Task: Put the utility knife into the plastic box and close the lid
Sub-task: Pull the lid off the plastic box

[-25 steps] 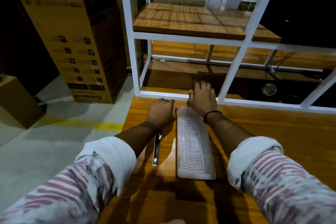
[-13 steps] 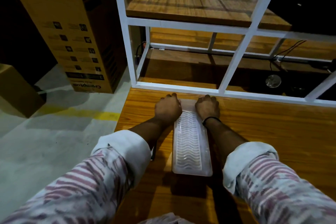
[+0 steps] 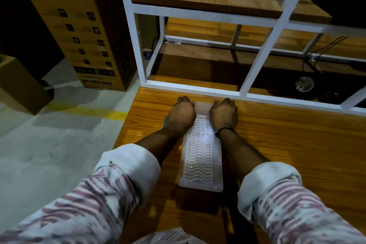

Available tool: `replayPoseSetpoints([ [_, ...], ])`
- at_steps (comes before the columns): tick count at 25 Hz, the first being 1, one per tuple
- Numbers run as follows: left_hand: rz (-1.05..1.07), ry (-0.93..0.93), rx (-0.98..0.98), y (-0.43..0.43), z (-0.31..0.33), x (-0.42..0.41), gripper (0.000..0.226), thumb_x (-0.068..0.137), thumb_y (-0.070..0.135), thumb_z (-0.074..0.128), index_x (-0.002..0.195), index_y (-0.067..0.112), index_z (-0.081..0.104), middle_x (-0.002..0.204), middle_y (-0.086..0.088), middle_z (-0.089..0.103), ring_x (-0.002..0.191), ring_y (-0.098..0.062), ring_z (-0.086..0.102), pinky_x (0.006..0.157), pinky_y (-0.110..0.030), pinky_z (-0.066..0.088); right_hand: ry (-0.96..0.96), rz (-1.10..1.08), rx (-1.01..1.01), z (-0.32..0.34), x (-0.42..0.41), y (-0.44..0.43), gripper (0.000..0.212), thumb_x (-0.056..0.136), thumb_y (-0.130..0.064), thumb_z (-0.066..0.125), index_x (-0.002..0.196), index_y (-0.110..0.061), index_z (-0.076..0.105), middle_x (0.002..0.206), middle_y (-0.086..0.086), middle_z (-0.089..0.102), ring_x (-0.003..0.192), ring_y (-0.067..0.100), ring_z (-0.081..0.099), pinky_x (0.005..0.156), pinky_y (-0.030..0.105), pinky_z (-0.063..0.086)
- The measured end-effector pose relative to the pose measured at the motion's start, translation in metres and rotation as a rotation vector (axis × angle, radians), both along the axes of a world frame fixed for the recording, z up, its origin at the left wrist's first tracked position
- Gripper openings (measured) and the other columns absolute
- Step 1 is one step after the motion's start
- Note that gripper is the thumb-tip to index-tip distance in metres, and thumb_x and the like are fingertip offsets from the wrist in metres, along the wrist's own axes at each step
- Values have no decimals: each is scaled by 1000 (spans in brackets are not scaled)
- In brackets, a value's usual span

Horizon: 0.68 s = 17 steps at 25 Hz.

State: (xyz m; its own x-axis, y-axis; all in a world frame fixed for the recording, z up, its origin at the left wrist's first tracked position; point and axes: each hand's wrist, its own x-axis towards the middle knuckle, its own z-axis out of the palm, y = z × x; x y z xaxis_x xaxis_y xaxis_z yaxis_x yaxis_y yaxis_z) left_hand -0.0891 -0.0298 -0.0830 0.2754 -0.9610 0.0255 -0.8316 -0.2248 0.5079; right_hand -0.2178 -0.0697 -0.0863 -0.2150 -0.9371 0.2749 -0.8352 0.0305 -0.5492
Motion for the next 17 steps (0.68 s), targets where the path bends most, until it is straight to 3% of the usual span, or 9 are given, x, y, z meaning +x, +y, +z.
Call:
replayPoseSetpoints([
  [9, 60, 29, -122, 5, 1, -3, 37, 107, 33, 42, 125, 6, 59, 126, -16, 63, 107, -33, 66, 86, -43, 55, 2, 0, -8, 1, -1, 1, 44, 100, -37, 44, 113, 1, 64, 110, 21, 68, 101, 37, 64, 79, 39, 53],
  [12, 87, 120, -127, 7, 4, -3, 37, 106, 34, 43, 123, 7, 61, 124, -16, 65, 104, -32, 67, 80, -40, 53, -139, 19, 50, 3, -3, -1, 43, 100, -36, 47, 114, 2, 63, 112, 23, 67, 102, 39, 64, 81, 38, 51],
  [17, 146, 412, -104, 53, 16, 3, 60, 104, 48, 46, 140, 1, 54, 130, -21, 69, 120, -38, 64, 94, -40, 52, -406, 56, 247, 0, -27, 24, 56, 91, -57, 50, 111, -5, 58, 107, 17, 71, 98, 38, 67, 82, 41, 55],
])
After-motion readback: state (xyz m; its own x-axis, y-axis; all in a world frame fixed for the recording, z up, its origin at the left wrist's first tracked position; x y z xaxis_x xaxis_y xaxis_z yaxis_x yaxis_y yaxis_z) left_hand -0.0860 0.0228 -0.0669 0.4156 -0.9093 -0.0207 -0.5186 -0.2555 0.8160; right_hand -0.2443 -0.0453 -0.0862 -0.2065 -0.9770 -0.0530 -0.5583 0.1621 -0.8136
